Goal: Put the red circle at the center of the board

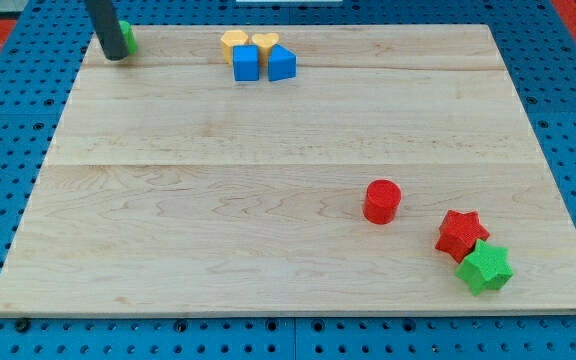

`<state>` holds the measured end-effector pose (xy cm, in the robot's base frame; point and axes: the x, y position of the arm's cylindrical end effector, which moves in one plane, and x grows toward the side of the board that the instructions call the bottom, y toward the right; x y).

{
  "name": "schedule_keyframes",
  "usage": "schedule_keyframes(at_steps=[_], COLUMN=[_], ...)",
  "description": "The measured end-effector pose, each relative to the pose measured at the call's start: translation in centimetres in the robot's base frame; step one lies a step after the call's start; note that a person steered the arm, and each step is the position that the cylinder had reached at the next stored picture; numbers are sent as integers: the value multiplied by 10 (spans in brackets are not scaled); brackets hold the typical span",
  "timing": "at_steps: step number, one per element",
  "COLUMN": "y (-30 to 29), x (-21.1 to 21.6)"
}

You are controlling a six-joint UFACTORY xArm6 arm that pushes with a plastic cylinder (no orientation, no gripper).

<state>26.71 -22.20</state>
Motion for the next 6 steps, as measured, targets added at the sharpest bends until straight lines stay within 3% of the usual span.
schedule_keyframes(at_steps=[1, 2, 3, 4, 5, 6], y=[70, 202, 339, 396, 339, 262], x=[72, 100, 98, 198, 234, 220])
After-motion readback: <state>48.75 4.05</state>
